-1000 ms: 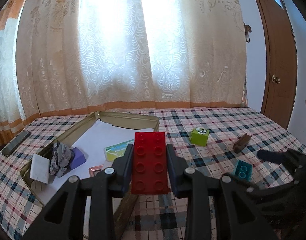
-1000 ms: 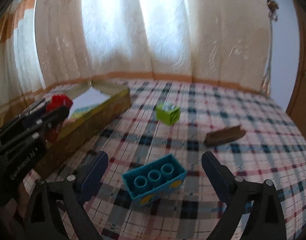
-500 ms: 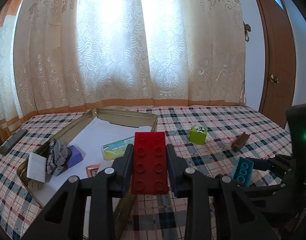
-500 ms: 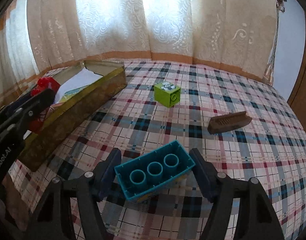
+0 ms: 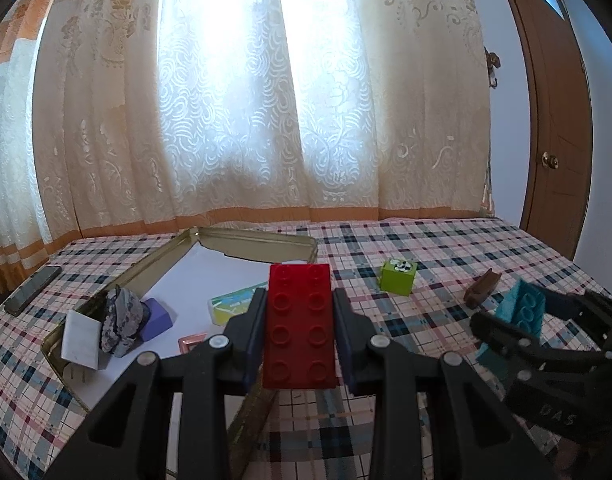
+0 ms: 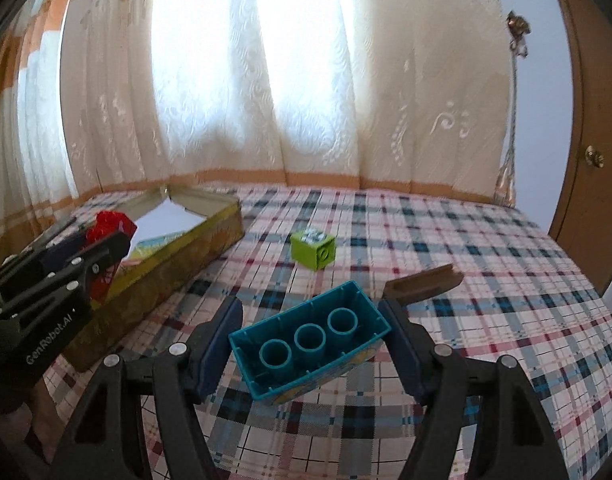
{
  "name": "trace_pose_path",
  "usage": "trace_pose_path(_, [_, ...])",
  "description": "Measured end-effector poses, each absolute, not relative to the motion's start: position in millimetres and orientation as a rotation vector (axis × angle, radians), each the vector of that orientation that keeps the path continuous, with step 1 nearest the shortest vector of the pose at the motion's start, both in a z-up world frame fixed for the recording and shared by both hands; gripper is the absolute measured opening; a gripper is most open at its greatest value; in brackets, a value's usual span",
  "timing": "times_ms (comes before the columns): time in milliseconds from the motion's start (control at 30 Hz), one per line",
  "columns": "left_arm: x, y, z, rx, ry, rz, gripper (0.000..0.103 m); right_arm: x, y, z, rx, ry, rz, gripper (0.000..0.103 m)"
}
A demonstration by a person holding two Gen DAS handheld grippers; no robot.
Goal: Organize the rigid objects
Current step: 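Carry the blue block and red brick over the gold tray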
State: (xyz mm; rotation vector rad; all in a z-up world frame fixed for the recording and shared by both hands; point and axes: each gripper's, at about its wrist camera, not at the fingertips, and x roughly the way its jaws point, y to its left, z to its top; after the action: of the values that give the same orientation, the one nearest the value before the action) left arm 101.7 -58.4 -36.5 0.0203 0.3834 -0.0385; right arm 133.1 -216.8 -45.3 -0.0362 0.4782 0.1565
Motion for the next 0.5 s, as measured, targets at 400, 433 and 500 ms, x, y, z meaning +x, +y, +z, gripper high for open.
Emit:
trace_pose_path(400, [91.0,-51.7,-33.9,0.019,0.352,-0.022,0.031,114.0,-207.5,-35.1,-0.028,0.349,0.152,0.072])
trace_pose_path(433, [90.3,-50.5,-33.7,0.018,0.350,-0.021,0.031,114.1,-205.3,-34.9,-0.031,0.347,0.155,0.072])
trace_pose_path(500, [87.1,-46.7,-32.9,0.017,0.343,-0.014,0.031,114.5,-201.3,-34.9,-0.035,0.347,0.163,0.072])
